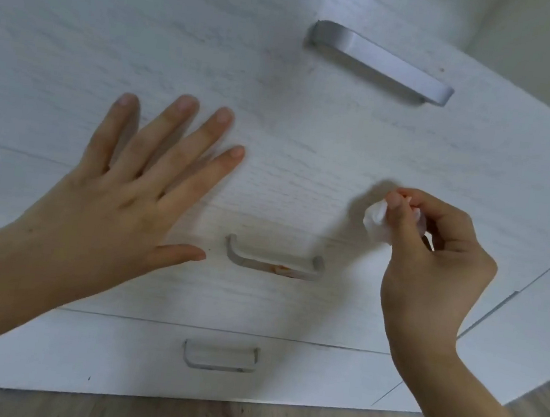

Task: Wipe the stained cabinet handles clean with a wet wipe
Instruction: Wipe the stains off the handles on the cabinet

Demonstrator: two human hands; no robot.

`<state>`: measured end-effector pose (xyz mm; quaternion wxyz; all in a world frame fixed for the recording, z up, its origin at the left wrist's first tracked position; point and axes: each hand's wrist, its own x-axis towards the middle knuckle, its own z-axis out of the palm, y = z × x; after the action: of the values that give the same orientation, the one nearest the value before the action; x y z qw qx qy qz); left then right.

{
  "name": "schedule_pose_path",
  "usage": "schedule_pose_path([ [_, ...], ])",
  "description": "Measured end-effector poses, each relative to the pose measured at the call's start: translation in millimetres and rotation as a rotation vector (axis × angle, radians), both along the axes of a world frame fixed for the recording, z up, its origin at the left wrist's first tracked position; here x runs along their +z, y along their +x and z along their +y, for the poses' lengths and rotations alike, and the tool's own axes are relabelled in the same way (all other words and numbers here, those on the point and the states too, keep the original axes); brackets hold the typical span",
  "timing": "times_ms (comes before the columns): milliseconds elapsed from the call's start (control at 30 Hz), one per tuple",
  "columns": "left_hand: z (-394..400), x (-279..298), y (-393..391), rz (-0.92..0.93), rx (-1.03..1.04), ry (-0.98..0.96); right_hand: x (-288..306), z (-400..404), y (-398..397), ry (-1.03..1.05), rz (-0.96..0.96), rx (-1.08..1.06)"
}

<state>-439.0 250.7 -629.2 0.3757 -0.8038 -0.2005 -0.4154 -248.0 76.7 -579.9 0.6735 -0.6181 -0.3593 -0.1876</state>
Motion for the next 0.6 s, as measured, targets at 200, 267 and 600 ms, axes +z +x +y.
schedule_pose_path([
  [200,-3.1,-26.0,9.8,-0.069,0.064,-0.046,-39.4,-3.5,-0.4,-0.03,-0.031,-0.026],
  [267,-6.4,-34.4,13.8,-0.093,0.055,-0.074,-54.6,-2.9,-5.3,-0.044,-0.053,-0.037],
  [600,3.6,-56.2,22.8,-0.098,0.015,-0.05,-77.9,13.6,-25.5,0.049,0.161,0.044],
])
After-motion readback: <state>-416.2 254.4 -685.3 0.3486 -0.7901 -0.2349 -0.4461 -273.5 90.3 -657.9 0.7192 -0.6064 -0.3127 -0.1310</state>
